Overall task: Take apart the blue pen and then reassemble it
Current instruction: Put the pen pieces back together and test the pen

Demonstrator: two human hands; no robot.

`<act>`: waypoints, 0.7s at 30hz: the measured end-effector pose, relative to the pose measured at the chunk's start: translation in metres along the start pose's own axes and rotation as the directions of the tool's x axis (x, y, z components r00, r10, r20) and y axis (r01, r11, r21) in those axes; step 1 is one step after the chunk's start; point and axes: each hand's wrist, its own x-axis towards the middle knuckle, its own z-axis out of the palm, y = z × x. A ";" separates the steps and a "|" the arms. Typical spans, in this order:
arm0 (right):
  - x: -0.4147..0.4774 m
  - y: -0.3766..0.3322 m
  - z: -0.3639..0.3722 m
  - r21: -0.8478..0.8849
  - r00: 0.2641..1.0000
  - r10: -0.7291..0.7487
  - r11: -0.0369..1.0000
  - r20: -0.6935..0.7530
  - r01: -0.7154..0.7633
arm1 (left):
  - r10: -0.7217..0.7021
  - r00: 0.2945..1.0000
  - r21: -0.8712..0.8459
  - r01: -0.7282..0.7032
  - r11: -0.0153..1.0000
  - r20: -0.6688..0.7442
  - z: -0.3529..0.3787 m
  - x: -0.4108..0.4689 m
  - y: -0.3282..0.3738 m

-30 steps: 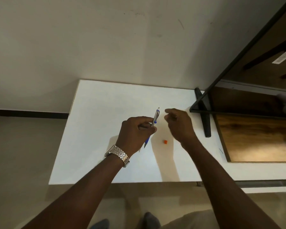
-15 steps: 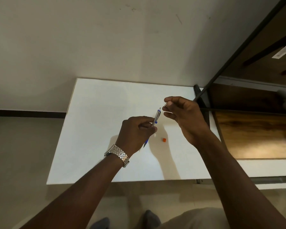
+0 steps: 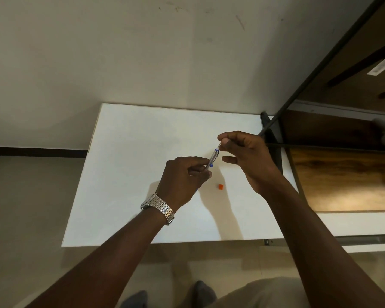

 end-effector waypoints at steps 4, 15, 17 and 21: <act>-0.001 0.000 -0.001 0.039 1.000 0.015 0.999 0.017 -0.016 | 0.001 1.000 -0.008 -0.001 1.000 -0.006 0.000 0.000 0.001; -0.002 0.000 -0.001 0.048 0.999 0.025 0.999 0.022 -0.026 | 0.009 1.000 -0.007 -0.009 1.000 -0.010 0.000 0.000 0.000; -0.003 0.001 0.001 0.023 0.999 0.026 0.999 0.025 -0.026 | 0.011 1.000 -0.002 -0.011 1.000 -0.010 0.000 0.000 0.000; -0.003 0.002 0.000 -0.033 1.000 0.020 0.999 0.022 -0.019 | -0.002 1.000 0.002 0.002 1.000 -0.022 0.001 0.000 0.001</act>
